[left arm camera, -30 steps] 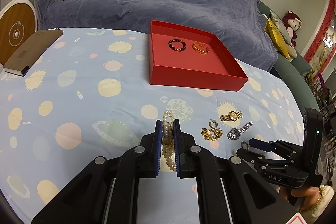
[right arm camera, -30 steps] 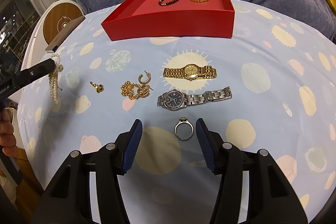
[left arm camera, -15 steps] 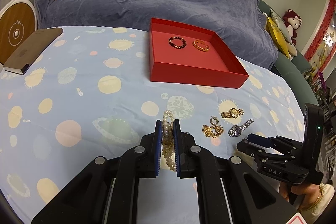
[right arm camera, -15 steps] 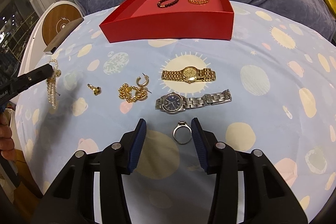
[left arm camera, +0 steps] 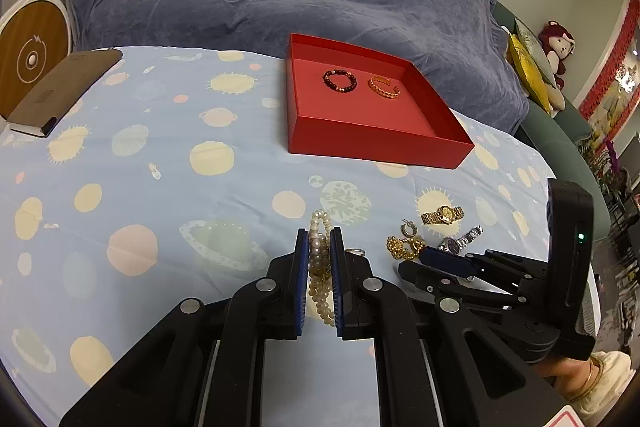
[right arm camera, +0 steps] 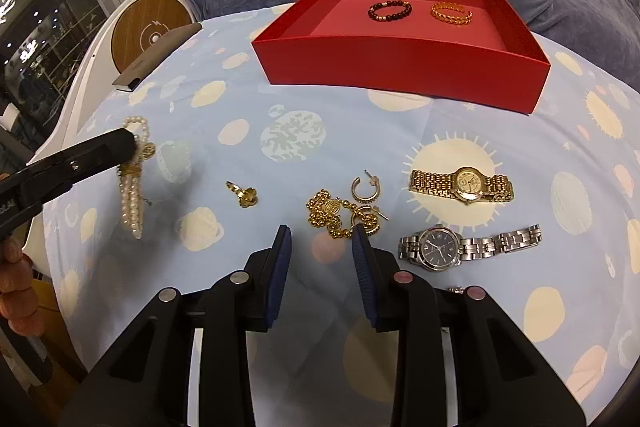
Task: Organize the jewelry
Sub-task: 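Grasp the gold chain with the right gripper while the left gripper holds the pearls, then carry pearls and gold chain into the red box and open both grippers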
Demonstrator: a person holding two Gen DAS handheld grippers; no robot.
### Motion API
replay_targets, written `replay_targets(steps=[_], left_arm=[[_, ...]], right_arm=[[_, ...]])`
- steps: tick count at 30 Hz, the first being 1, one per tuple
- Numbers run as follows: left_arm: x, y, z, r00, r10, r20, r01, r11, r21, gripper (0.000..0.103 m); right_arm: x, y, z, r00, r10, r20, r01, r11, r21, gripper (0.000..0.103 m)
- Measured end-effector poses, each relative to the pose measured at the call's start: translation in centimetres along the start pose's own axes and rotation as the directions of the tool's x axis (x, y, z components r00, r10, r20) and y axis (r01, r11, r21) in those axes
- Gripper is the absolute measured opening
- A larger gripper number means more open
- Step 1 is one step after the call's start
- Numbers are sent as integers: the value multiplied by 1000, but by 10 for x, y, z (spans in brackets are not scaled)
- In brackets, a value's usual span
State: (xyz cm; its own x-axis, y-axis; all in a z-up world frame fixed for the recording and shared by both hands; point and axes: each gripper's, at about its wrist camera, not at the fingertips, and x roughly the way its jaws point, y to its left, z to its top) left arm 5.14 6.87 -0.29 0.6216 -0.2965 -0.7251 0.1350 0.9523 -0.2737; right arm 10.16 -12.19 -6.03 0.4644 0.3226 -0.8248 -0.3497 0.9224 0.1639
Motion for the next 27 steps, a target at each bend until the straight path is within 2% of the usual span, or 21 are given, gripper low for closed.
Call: replay_targets(steps=[7, 8, 10, 12, 18, 27], left_arm=[[-4, 8, 0, 1000, -4, 3, 4, 1000, -18, 8], [-5, 9, 0, 1000, -5, 2, 5, 1000, -19, 8], [-5, 9, 0, 1000, -5, 2, 5, 1000, -19, 8], [-5, 9, 0, 1000, -6, 3, 6, 1000, -19, 8], [-7, 8, 1, 1000, -9, 9, 9, 1000, -20, 8], [-13, -4, 17, 999, -28, 43, 29, 999, -17, 8]], right_arm=[[7, 6, 5, 999, -31, 31, 32, 999, -20, 29], [8, 6, 5, 999, -41, 35, 42, 999, -26, 27], [8, 6, 5, 998, -56, 40, 57, 998, -31, 12], [8, 3, 5, 998, -52, 41, 53, 998, -23, 7], [-7, -1, 6, 997, -38, 66, 38, 999, -4, 6], [-65, -9, 25, 983, -11, 185, 6, 1000, 27, 6]])
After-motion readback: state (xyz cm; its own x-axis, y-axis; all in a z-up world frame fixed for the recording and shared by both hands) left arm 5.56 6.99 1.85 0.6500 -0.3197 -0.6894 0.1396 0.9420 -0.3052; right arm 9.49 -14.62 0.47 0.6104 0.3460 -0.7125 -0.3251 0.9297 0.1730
